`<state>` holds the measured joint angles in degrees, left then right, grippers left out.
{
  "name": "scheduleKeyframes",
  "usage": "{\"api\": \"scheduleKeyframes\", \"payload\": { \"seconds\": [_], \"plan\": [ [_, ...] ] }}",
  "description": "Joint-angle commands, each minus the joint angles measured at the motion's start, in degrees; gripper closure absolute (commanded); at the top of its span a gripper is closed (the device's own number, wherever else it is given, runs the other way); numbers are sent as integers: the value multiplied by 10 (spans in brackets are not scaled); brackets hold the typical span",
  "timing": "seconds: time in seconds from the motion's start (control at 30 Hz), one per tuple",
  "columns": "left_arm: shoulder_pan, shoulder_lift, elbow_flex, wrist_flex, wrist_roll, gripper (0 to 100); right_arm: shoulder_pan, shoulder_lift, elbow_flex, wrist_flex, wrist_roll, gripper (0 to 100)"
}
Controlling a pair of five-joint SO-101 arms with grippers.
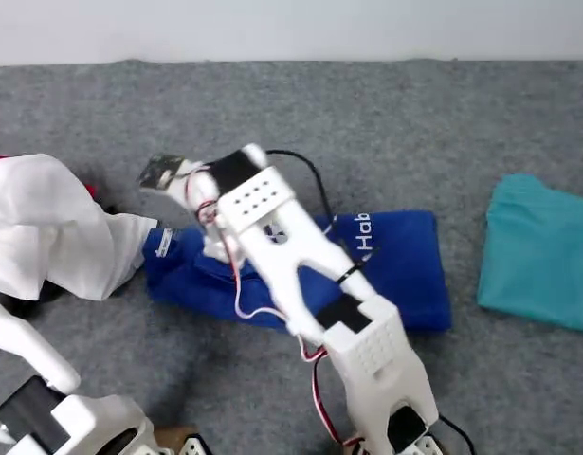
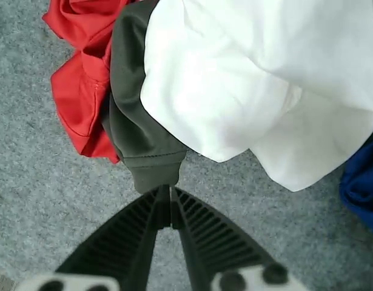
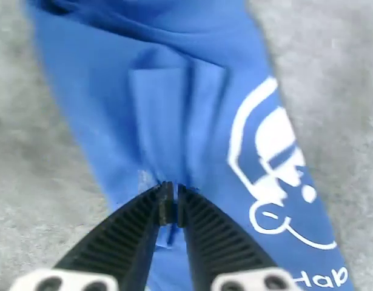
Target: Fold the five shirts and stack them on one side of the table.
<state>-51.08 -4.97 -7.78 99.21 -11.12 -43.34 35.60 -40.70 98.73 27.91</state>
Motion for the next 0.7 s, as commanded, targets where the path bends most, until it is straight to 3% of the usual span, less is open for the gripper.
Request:
{"api": "scheduleKeyframes", "payload": {
  "seconds": [0.0, 0.17, 0.37, 0.67],
  "plan": [
    [0, -28, -4, 11, -4, 985, -32, 2, -29, 8, -5, 988],
    [0, -28, -4, 11, -4, 985, -36, 58, -32, -31, -2, 989],
    [-4, -28, -4, 11, -4, 985, 29, 110, -49, -87, 70, 990],
    [0, -28, -5, 10, -4, 985, 39, 112, -134, -26, 70, 990]
  ]
}}
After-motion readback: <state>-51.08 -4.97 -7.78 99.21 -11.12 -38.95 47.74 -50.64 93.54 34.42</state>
